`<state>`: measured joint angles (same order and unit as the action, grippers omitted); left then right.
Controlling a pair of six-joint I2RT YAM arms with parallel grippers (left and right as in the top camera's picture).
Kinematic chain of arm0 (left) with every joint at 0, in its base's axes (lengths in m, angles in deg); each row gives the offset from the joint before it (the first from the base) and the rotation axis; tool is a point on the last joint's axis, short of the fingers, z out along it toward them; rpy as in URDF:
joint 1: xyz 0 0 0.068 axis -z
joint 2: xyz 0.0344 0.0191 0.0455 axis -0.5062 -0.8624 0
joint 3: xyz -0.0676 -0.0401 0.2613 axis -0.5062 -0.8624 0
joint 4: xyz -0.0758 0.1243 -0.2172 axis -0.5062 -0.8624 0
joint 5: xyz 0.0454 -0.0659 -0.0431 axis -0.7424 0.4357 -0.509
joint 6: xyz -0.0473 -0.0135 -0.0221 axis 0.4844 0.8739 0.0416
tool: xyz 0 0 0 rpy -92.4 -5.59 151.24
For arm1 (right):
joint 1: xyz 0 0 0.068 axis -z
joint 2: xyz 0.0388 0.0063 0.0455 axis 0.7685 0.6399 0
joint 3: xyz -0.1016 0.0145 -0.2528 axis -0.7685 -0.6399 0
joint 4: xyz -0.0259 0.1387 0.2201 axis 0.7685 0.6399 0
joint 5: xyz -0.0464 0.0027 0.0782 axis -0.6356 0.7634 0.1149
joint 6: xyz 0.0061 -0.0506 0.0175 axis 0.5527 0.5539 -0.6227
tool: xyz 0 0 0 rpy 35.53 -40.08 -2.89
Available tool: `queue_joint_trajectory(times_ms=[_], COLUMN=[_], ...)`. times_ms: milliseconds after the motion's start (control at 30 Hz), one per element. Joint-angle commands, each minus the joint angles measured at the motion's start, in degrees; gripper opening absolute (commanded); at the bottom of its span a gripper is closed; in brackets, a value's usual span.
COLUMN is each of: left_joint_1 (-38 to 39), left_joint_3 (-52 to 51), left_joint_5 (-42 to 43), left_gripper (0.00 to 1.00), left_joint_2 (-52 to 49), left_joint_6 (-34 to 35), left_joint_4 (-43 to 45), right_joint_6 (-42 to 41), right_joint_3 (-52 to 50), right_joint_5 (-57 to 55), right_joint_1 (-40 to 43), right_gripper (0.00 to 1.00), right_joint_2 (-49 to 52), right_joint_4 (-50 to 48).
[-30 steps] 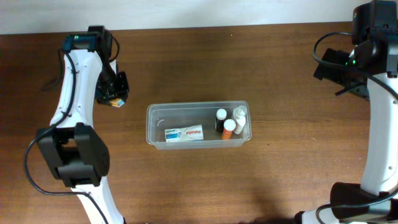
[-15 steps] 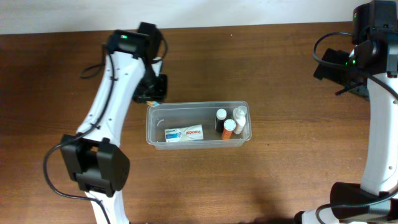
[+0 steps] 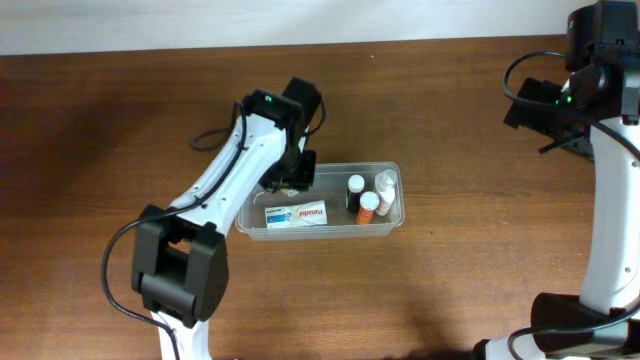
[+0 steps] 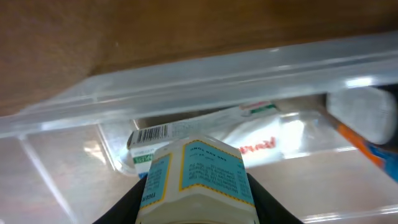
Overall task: Pack container
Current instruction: 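Carry the jar with the left gripper over the container, then lower the jar into the container beside the Panadol box and release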
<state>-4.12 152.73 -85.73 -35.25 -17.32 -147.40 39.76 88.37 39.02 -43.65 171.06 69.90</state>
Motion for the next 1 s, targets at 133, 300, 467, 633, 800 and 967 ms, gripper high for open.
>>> queue_joint_trajectory(times_ms=[133,300,467,633,800,967], left_joint_1=[-0.1,-0.1,-0.1,-0.1,-0.1,-0.1], left_joint_3=[-5.9,-8.9,-10.9,-12.3,-13.2,-14.6], left_joint_5=[-1.0,-2.4,-3.0,-3.0,-3.7,-3.9], left_gripper=[0.30,0.30,0.30,0.30,0.30,0.30], left_joint_2=[1.5,1.5,1.5,1.5,1.4,1.3], left_joint_6=[4.4,4.9,4.9,4.9,4.9,4.9], left_joint_4=[5.2,8.9,11.4,13.1,14.3,15.3], right_joint_6=[-0.4,-0.4,-0.4,-0.4,-0.4,-0.4], right_joint_3=[0.6,0.6,0.6,0.6,0.6,0.6], right_joint_5=[-0.1,-0.1,-0.1,-0.1,-0.1,-0.1], right_joint_1=[0.2,0.2,0.2,0.2,0.2,0.2], right_gripper=[0.98,0.98,0.98,0.98,0.98,0.98], right_joint_2=[-0.2,-0.2,-0.2,-0.2,-0.2,-0.2], right_joint_4=[0.0,0.0,0.0,0.0,0.0,0.0])
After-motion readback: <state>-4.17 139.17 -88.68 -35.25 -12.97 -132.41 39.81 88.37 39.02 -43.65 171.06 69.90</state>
